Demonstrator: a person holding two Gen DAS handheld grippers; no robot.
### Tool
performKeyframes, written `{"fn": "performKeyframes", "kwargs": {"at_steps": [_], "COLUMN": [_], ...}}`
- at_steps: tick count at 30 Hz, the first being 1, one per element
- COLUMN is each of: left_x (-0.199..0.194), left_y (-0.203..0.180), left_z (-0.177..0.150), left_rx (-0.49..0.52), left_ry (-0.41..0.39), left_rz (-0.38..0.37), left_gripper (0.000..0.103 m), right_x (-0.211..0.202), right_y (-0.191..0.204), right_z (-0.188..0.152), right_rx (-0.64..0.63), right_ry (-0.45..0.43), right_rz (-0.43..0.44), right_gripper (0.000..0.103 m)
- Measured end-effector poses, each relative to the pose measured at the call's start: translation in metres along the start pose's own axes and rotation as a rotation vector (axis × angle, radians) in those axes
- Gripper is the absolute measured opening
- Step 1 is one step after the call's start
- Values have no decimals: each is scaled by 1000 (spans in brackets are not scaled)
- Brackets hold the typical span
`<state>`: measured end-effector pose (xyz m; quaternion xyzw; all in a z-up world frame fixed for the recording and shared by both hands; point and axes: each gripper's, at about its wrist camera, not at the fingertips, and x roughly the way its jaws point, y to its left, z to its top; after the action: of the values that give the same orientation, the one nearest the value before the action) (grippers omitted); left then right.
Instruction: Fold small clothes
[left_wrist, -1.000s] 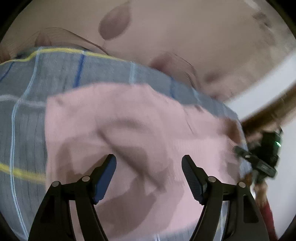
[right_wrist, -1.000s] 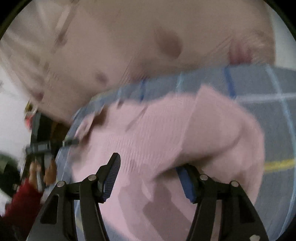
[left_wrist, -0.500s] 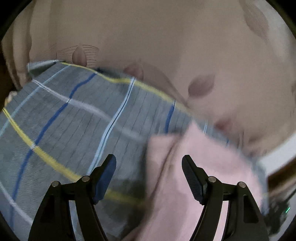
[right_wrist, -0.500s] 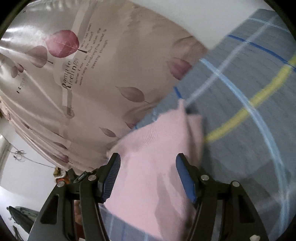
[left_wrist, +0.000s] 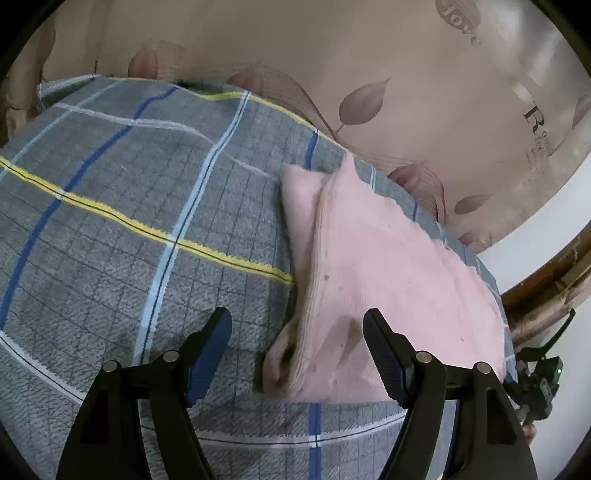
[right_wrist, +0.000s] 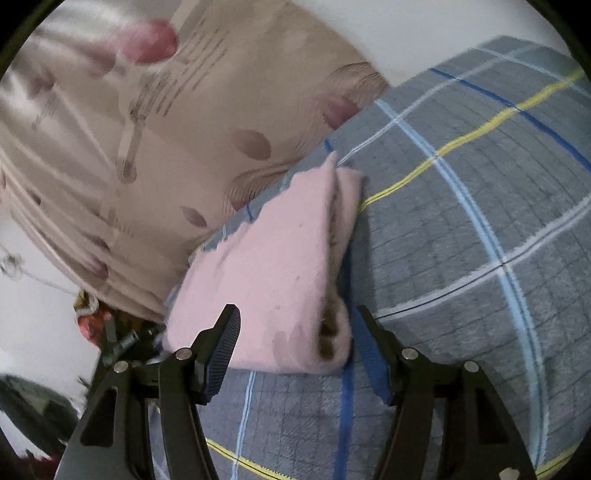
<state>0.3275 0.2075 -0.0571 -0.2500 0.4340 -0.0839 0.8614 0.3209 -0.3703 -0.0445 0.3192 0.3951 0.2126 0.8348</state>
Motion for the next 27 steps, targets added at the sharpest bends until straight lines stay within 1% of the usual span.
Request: {"fn": "performKeyframes", "kwargs": {"at_steps": [1,3,4,7,8,9,10,11,12,14,15,16,18,20,25,27], "left_x": [-1,-1,-1,4,4,5,9,10,8,6,5,3,-4,-13,-22,-26], "left_y": [-1,-4,-5,-6,-6,-9,-11,-12,-15,-18,-18,-16,-13,-12,-9,-3], "left_z": [0,1,2,6,7,6,7,6,5,5,5,5,4,0,-24,-32], "left_rx": [5,32,40,48,52,66,78,85,99,127,124,116,104,123,158,155], "left_ry": [0,-10,-12,-10,-11,-3,21,38,36,55,61,72,92,100,147,152], "left_rz": [-4,2,3,-18,-21,-14,-11,-10,1,24,30,27,20,34,38,35], "left_gripper": [74,74,74,73,64,51,25,23,22,15,12,6,7,6,6,6], "right_x": [3,7,10,16,16,17,16,16,15,14,14,13,10,5,-6,-8], "right_y": [5,14,17,21,20,19,17,16,14,14,14,13,12,14,14,11], "right_z": [-2,-4,-5,-6,-5,-5,-5,-5,-5,-5,-5,-5,-4,-4,-11,-14], "right_rx": [-25,-67,-89,-112,-110,-102,-96,-87,-83,-80,-78,-73,-64,-75,-89,-82], "right_ry": [11,23,32,52,57,61,62,63,61,62,64,67,72,78,110,119], "right_rz": [-6,-15,-30,-64,-70,-68,-65,-59,-51,-47,-44,-39,-28,-22,-31,-34], "right_gripper": [56,44,41,29,21,12,11,10,8,8,7,7,7,6,6,6]}}
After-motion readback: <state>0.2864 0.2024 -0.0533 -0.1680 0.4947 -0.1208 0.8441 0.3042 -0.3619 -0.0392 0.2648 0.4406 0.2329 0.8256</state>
